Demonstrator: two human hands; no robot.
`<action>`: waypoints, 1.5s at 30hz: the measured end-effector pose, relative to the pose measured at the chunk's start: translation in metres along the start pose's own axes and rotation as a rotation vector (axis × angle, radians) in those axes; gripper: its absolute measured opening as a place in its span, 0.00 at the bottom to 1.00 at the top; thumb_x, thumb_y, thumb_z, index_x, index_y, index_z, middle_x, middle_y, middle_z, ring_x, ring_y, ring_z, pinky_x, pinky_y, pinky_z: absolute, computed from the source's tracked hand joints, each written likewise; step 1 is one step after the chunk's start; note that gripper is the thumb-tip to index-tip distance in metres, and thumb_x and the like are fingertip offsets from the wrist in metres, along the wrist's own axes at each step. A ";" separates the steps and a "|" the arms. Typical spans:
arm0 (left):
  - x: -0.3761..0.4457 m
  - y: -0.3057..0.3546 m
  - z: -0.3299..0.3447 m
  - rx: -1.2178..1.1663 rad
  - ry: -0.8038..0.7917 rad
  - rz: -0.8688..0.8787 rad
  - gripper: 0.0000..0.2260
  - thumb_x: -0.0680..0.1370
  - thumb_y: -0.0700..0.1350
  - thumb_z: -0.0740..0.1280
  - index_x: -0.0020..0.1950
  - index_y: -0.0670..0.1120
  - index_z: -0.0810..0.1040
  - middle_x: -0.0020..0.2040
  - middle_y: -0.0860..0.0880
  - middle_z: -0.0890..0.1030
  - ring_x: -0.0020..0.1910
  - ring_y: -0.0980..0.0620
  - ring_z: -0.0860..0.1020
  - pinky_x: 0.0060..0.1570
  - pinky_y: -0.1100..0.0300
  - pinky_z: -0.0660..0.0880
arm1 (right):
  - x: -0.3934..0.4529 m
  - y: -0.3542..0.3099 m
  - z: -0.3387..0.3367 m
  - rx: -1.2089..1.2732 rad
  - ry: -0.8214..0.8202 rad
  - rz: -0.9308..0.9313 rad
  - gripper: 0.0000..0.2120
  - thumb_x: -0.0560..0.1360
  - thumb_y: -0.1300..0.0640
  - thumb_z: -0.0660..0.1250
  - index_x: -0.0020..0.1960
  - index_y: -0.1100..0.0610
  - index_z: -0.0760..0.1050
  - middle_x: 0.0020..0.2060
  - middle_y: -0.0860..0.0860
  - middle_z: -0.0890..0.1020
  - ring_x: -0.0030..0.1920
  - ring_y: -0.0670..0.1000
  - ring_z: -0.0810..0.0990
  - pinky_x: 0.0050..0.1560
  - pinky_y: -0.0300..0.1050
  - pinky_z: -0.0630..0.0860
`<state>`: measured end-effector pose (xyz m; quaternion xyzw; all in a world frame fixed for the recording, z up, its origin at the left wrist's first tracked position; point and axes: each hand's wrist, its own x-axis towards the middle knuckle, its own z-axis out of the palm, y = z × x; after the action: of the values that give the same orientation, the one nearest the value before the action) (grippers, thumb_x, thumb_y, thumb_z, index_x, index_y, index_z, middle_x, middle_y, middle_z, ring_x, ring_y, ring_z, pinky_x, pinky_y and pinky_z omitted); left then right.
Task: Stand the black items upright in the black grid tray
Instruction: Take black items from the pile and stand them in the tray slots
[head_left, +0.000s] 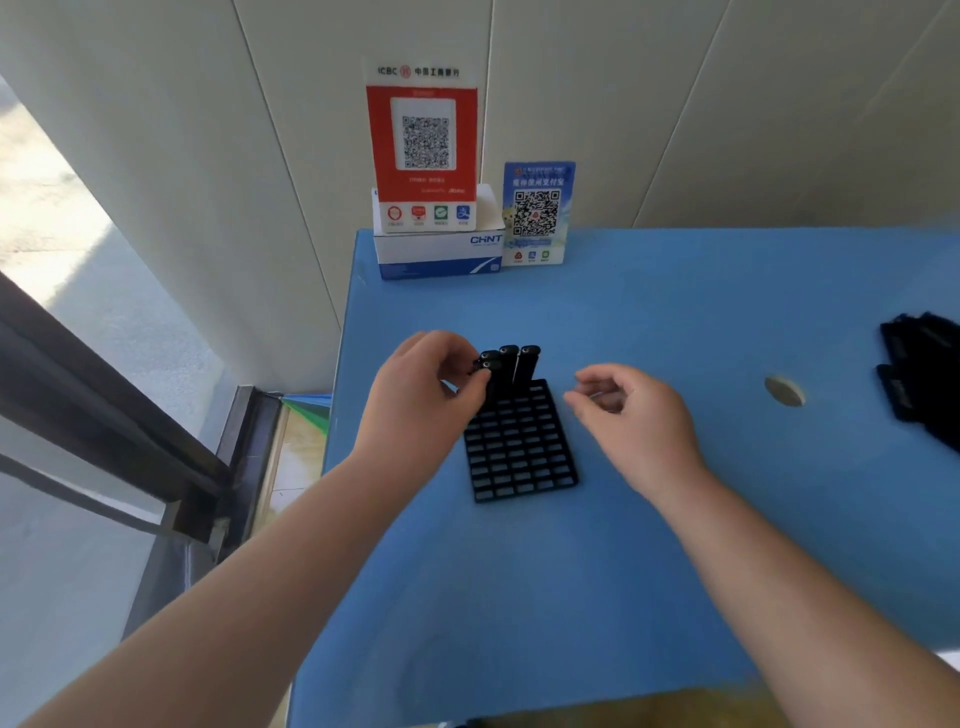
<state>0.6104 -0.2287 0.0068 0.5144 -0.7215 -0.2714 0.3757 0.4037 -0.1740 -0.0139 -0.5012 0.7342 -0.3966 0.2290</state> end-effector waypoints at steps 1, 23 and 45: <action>-0.002 0.008 0.000 0.012 -0.025 0.032 0.07 0.74 0.41 0.72 0.44 0.51 0.77 0.41 0.57 0.78 0.40 0.63 0.76 0.41 0.75 0.69 | -0.003 0.002 -0.009 -0.003 -0.007 -0.016 0.08 0.74 0.59 0.74 0.51 0.51 0.79 0.44 0.43 0.83 0.39 0.34 0.79 0.42 0.24 0.72; -0.144 0.212 0.193 0.655 -0.483 0.486 0.24 0.78 0.57 0.62 0.72 0.49 0.70 0.70 0.51 0.70 0.70 0.46 0.67 0.66 0.51 0.68 | -0.190 0.133 -0.314 -0.678 0.194 0.241 0.21 0.76 0.44 0.69 0.67 0.48 0.73 0.63 0.46 0.76 0.63 0.52 0.74 0.56 0.46 0.72; -0.082 0.333 0.410 0.491 -0.683 0.666 0.19 0.80 0.52 0.61 0.69 0.47 0.72 0.65 0.50 0.72 0.65 0.46 0.69 0.64 0.54 0.70 | -0.124 0.246 -0.449 -0.695 0.230 0.380 0.23 0.77 0.46 0.69 0.71 0.49 0.71 0.65 0.46 0.75 0.66 0.50 0.73 0.62 0.46 0.73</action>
<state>0.1098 -0.0412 0.0105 0.2128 -0.9691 -0.1126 0.0539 -0.0129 0.1434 0.0395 -0.3566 0.9248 -0.1290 0.0315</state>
